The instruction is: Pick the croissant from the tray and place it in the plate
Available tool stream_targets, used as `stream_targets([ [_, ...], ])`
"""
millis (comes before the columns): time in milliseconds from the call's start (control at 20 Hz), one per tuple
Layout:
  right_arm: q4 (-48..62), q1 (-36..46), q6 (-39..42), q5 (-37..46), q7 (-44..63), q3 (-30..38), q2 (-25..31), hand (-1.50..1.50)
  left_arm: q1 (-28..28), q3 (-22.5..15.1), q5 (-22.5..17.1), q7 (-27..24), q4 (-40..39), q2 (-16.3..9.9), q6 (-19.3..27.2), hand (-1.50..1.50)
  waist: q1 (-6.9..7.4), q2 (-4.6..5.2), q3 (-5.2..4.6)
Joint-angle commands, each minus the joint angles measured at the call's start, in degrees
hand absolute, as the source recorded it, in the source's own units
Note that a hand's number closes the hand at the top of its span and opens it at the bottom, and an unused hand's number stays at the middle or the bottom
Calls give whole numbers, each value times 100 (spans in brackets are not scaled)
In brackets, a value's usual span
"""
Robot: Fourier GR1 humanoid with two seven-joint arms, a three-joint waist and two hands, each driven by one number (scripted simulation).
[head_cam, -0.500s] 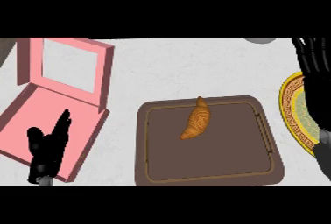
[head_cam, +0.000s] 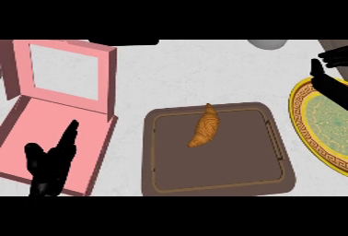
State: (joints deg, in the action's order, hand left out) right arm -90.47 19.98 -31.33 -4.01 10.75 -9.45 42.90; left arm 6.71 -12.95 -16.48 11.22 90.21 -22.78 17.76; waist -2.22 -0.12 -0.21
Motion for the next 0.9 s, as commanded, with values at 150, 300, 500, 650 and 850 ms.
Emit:
stream_targets([
  [150,-802,-570,-2027,1969,1376,-545,-317,-150,-379,-317,-217,192,-219,486,-281,0,11,-27,-2],
  [300,-1281,-568,-1893,2922,2409,-1084,-376,-150,-468,-270,-152,-214,-744,647,-442,0,90,-15,-7],
  [500,-2049,-864,-947,3596,3636,-1230,-73,-150,-368,-66,-266,-240,-757,501,-621,0,54,-37,-11],
  [650,-1921,-516,287,3351,4257,-1609,169,-150,-502,-189,-84,-84,-574,483,-490,0,148,-22,-20],
  [850,-2341,-139,1502,3077,5338,-1965,327,-150,-459,-178,-199,14,-588,507,-602,0,216,-25,-21],
])
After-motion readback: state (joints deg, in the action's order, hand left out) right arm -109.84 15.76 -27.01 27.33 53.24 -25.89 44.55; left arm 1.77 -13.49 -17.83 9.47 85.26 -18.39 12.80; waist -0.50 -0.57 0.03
